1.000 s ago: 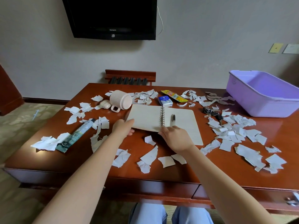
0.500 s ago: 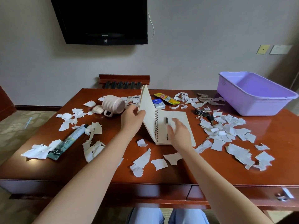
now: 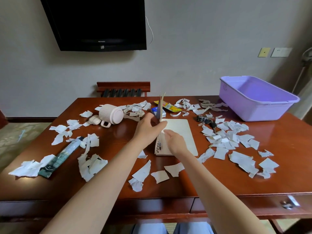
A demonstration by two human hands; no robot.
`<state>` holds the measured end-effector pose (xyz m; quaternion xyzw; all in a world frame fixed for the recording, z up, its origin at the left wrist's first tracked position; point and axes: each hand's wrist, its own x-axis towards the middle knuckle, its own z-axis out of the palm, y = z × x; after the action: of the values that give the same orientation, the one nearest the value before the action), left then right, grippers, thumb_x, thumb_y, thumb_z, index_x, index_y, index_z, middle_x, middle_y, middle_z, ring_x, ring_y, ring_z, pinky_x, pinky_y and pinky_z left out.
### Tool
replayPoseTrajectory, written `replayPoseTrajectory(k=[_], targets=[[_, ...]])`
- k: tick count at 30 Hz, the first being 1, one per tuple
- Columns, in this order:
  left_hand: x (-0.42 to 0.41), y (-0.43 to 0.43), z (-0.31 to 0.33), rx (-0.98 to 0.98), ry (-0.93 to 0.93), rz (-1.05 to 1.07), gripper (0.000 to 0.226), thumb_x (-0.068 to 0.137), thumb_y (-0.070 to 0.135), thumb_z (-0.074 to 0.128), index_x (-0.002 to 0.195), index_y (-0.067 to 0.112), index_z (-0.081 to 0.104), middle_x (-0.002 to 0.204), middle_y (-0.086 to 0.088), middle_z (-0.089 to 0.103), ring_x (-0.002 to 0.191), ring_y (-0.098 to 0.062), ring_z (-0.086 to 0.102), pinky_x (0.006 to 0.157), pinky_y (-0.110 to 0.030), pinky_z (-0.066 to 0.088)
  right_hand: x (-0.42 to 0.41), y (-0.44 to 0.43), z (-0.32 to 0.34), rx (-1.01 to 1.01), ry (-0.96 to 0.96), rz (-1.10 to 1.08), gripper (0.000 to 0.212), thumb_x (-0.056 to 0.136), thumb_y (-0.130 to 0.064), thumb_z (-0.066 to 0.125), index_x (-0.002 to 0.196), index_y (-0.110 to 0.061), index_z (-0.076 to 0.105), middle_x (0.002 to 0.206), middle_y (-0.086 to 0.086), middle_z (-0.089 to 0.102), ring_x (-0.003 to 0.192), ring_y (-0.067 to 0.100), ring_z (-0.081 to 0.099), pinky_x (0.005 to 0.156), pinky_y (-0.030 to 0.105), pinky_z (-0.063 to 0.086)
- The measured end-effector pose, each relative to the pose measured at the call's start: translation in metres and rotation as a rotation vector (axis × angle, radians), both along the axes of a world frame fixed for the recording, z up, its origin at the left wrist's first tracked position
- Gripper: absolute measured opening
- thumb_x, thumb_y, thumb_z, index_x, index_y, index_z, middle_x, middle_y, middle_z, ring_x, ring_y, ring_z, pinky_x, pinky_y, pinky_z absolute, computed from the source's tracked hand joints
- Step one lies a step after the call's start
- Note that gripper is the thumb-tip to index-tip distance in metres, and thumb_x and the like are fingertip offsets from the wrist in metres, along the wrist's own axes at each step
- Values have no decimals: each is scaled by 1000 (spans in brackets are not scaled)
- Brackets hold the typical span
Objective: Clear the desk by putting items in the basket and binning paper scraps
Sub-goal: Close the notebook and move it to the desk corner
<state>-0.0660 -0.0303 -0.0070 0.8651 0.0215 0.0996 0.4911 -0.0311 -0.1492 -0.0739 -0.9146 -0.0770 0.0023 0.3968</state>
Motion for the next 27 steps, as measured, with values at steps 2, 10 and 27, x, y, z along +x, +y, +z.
replayPoseTrajectory(k=[2, 10, 27], targets=[[3, -8, -5, 45, 15, -22, 40, 84, 41, 61, 113, 15, 51, 111, 0, 56, 100, -14, 51, 70, -22, 42, 2, -16, 7, 351, 80, -55, 41, 103, -33, 33, 134, -12, 52, 136, 8, 55, 124, 24, 51, 101, 31, 35], [12, -47, -27, 447, 69, -104, 65, 82, 49, 63, 136, 22, 37, 137, -1, 47, 118, -20, 51, 88, -29, 50, 15, -75, 29, 732, 214, -234, 57, 101, -51, 25, 133, -12, 52, 130, 5, 57, 120, 26, 53, 107, 44, 38], [18, -20, -50, 775, 275, 135, 41, 94, 44, 42, 120, 15, 55, 124, -7, 50, 118, -26, 43, 92, -40, 42, 6, -72, -11, -515, -105, -22, 33, 100, -29, 37, 120, -15, 60, 123, 3, 58, 108, 25, 57, 86, 36, 50]])
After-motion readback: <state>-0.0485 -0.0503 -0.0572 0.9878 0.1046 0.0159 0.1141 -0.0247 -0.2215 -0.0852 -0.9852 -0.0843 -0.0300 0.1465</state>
